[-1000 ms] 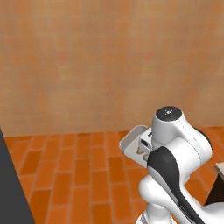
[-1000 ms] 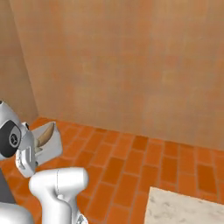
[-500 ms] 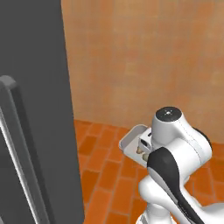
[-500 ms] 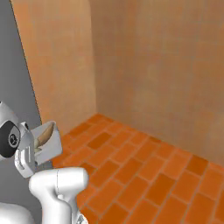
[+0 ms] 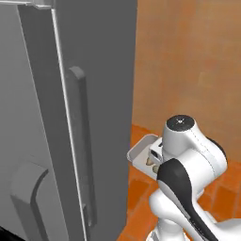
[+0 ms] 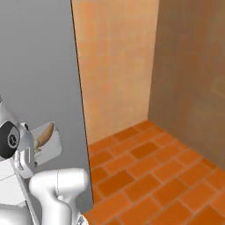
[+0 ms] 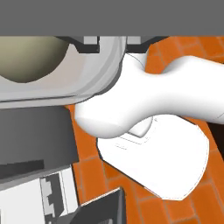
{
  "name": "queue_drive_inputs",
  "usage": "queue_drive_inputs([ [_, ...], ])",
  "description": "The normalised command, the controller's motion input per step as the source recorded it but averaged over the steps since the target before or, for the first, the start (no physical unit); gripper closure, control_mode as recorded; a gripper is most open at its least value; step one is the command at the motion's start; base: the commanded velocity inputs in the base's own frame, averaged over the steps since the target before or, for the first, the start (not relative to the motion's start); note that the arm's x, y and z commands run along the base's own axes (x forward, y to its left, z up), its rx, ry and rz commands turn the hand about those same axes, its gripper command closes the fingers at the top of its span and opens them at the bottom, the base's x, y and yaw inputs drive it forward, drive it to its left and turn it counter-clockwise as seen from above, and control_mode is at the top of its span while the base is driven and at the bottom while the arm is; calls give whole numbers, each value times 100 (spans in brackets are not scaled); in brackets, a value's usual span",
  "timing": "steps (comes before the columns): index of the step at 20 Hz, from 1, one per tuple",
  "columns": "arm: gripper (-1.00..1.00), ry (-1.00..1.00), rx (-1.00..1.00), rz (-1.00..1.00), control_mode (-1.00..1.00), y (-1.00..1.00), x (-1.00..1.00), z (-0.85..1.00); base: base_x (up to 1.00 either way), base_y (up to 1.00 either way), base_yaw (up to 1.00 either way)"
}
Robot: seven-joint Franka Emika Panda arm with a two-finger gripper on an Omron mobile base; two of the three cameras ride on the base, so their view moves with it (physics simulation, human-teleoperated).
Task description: Take the meat container that has the steak and place it on the second highest rack of the freezer. Then take the vegetable container that has the sweet potato and mushroom and place it on the highest rack of the freezer.
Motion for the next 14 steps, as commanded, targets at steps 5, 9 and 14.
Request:
queue_drive_inputs([
  [5, 100, 0, 0, 0, 100, 0, 0, 0, 0, 13, 56],
  [9, 100, 0, 0, 0, 100, 0, 0, 0, 0, 1, 54],
  [14, 100, 0, 0, 0, 100, 0, 0, 0, 41, -34, 43],
])
